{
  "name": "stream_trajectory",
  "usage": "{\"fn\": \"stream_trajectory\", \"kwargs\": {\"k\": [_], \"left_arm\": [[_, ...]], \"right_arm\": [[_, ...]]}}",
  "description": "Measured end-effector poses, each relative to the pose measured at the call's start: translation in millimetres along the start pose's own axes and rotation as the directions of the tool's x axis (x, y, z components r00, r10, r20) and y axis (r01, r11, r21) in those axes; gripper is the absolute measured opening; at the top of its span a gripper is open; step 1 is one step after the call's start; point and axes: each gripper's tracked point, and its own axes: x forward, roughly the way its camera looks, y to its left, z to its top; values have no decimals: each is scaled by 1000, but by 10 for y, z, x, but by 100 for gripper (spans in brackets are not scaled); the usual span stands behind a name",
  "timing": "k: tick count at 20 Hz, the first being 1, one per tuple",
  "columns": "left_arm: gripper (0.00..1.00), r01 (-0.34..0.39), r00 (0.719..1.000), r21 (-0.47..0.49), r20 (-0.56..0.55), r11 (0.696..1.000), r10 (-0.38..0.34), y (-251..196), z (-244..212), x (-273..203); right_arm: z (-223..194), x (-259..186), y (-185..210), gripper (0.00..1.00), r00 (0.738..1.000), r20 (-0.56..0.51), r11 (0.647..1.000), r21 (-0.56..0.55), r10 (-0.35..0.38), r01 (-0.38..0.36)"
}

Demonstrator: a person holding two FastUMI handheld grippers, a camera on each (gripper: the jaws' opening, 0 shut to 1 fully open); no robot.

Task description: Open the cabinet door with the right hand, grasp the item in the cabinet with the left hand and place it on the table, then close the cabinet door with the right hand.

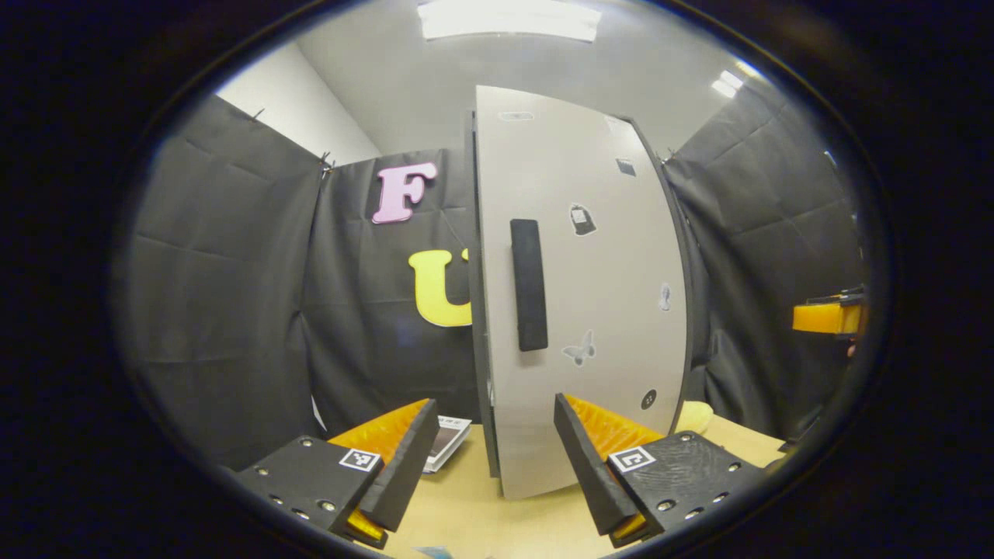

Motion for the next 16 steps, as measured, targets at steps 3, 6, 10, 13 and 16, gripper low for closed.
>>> {"fn": "stream_trajectory", "kwargs": {"k": [3, 6, 10, 13, 16], "left_arm": [[89, -2, 1000, 4, -4, 1000, 2, -65, -5, 11], [89, -4, 1000, 2, -8, 1000, 4, -90, -9, 29], [89, -9, 1000, 11, -4, 1000, 9, -67, 11, 40], [89, -13, 1000, 11, -8, 1000, 13, -34, -18, 32], [89, -17, 1000, 10, -10, 1000, 17, 5, -21, 27]], "right_arm": [[-18, -39, -116, 98, 1000, 5, 1000, 0, -17, 17], [8, -37, -164, 98, 999, 18, 1000, 7, -28, 27], [43, -22, -150, 98, 999, 33, 1000, 13, -29, 28], [67, 14, -127, 98, 999, 41, 999, 14, -30, 30], [93, 41, -110, 98, 998, 47, 999, 19, -30, 29]]}}
